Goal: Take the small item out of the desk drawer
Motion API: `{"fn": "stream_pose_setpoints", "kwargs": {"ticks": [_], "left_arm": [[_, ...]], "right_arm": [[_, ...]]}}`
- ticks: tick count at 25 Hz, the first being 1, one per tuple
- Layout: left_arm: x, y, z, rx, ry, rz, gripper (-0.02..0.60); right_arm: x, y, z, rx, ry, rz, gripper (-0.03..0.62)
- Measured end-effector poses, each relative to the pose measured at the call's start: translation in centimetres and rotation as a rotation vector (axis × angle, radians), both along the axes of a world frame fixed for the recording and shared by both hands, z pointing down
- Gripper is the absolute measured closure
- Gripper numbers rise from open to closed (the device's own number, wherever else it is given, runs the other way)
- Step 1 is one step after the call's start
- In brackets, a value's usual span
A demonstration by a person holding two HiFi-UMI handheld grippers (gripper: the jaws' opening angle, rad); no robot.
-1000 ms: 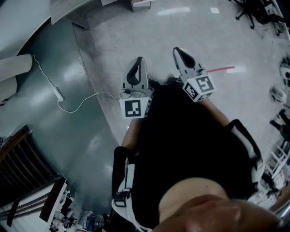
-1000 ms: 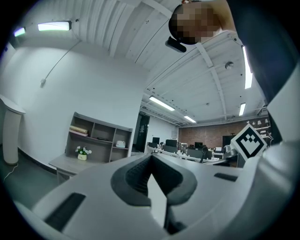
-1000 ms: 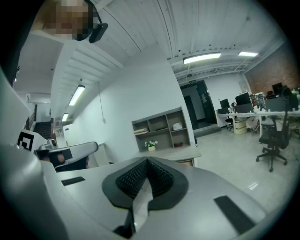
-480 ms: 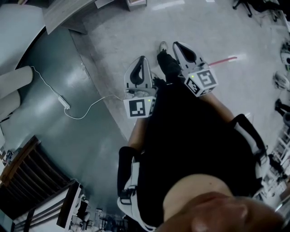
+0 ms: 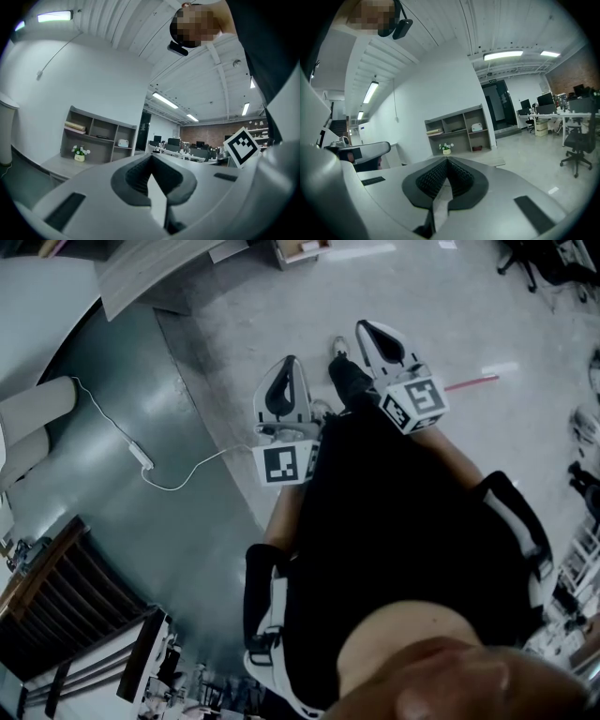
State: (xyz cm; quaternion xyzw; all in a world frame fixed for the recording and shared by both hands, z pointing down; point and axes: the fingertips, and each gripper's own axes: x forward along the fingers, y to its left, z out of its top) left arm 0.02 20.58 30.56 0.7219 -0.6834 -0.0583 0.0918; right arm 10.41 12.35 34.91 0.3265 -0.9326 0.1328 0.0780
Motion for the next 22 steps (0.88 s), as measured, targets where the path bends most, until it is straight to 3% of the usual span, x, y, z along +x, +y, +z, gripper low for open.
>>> {"fn": "stream_pose_setpoints", "kwargs": {"ticks": [11,22], "left_arm": [[-0.5,-13.5,-0.8,-0.012,-0.032,-0.028,0.583],[-1.2,-20.2,0.4,-0.061,-0.075,-0.033,0.583]], "right_arm": [[-0.9,-13.6,1.2,-0.018,0.009,-0.038,0.595],[-2.2,-21.5,4.5,-0.061,0.047,-0.036,0.595]]}}
